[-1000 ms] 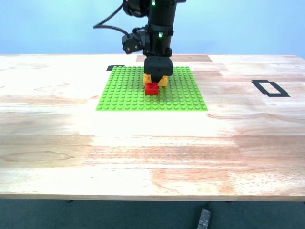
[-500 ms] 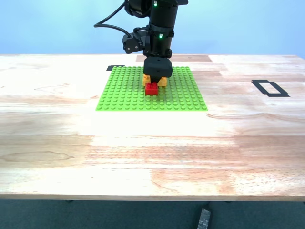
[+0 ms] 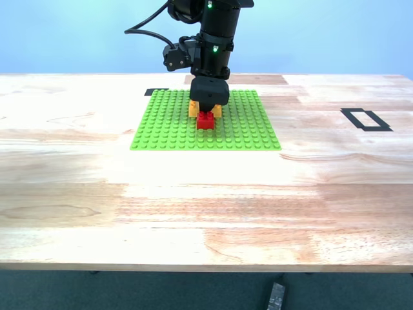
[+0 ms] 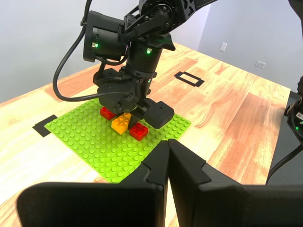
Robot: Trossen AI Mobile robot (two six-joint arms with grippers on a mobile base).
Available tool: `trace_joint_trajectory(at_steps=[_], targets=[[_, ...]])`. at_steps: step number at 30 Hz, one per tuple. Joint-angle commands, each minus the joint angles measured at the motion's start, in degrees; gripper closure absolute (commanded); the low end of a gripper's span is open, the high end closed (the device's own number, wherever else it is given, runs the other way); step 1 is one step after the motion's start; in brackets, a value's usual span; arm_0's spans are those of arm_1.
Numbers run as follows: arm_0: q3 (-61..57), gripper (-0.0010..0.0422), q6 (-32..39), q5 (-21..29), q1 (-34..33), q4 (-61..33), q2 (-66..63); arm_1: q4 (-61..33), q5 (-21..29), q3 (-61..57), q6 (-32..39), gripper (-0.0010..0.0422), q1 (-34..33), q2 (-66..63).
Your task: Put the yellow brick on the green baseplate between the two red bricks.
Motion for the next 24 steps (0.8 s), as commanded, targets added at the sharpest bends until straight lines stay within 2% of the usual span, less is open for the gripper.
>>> trace_joint_trajectory(at_steps=[1,24], targets=[[0.00,0.0413,0.02,0.02,0.00,0.00,0.02,0.07,0.35,0.26,0.42,0.0314,-0.20,0.15],[0.00,0.0412,0.04,0.02,0.00,-0.02,0.02,0.72,-0.02,-0.13,1.09,0.0231,-0.22,-1.68]])
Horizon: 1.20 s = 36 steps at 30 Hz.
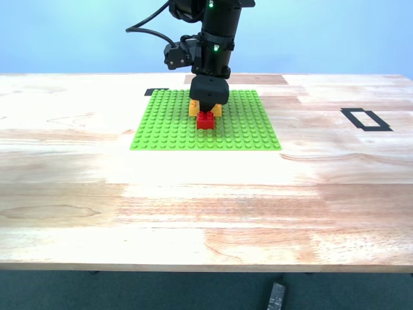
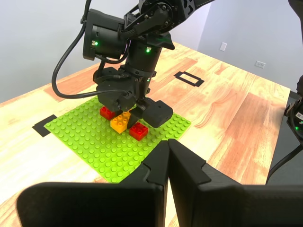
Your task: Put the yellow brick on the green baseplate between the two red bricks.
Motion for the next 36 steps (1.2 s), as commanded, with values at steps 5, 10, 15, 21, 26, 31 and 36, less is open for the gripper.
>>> trace_joint_trajectory(at_steps=[5,10,15,21,26,31,36], targets=[[0.02,0.0413,0.02,0.00,0.02,0.02,0.00,0.35,0.02,0.04,0.61,0.0224,0.09,-2.91],[0.02,0.0412,0.02,0.02,0.02,0.04,-0.02,0.07,0.31,0.26,1.95,0.0224,0.09,-5.25],[0.02,0.0413,0.02,0.00,0.02,0.07,-0.28,0.13,0.44,-1.29,2.19,0.0227,0.09,-6.80],[0.02,0.0413,0.02,0.00,0.02,0.07,-0.55,1.92,0.70,-5.29,2.12,0.0262,0.09,-7.54],[0.02,0.0412,0.02,0.02,0.02,0.04,-0.61,2.82,1.86,-5.86,2.14,0.0312,0.09,-7.30],[0.02,0.0412,0.02,-0.02,0.02,0.02,-0.61,3.65,1.84,-5.97,2.19,0.0366,0.09,-7.41],[0.02,0.0413,0.13,-0.02,0.02,0.02,-0.59,4.02,1.84,-6.10,2.58,0.0417,-0.02,-6.84]])
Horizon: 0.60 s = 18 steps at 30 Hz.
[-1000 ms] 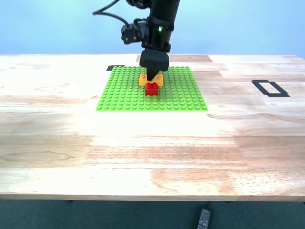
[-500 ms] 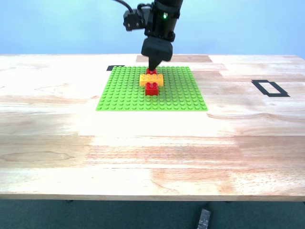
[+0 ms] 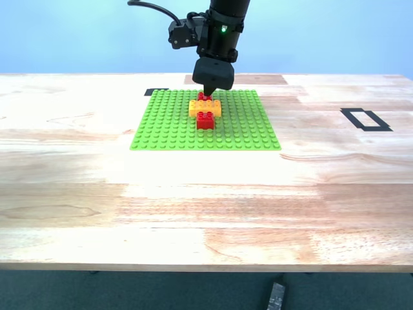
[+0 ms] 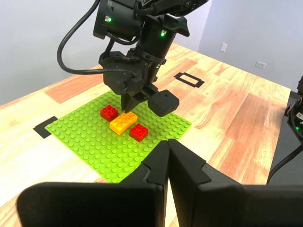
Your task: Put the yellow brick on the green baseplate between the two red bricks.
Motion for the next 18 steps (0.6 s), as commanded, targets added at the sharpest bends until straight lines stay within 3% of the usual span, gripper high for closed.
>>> trace_joint_trajectory(at_steps=[1,18], targets=[[0.02,0.0412,0.09,-0.02,0.02,0.00,0.00,0.70,-0.02,-0.46,0.20,0.0413,-0.04,0.33],[0.02,0.0412,0.15,0.00,0.02,0.02,-0.04,1.84,-0.48,1.14,1.62,0.0409,0.17,4.94]])
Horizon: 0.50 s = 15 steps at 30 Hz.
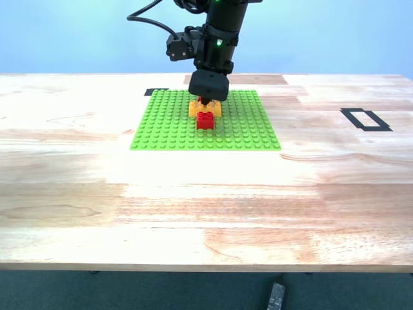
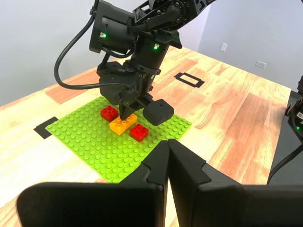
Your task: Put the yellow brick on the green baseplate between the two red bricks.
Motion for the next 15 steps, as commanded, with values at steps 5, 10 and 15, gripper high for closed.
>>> trace_joint_trajectory(at_steps=[5,10,15], targets=[[0.02,0.0413,0.07,0.02,0.02,0.00,0.00,0.02,-1.07,-0.09,-0.09,0.0409,0.04,2.12],[0.02,0.0412,0.07,0.02,0.02,0.00,0.00,1.68,-1.49,-1.55,-0.15,0.0409,-0.02,1.90],[0.02,0.0413,0.04,0.02,0.02,-0.02,0.00,2.12,-1.31,-1.70,-0.13,0.0409,-0.04,-0.11]])
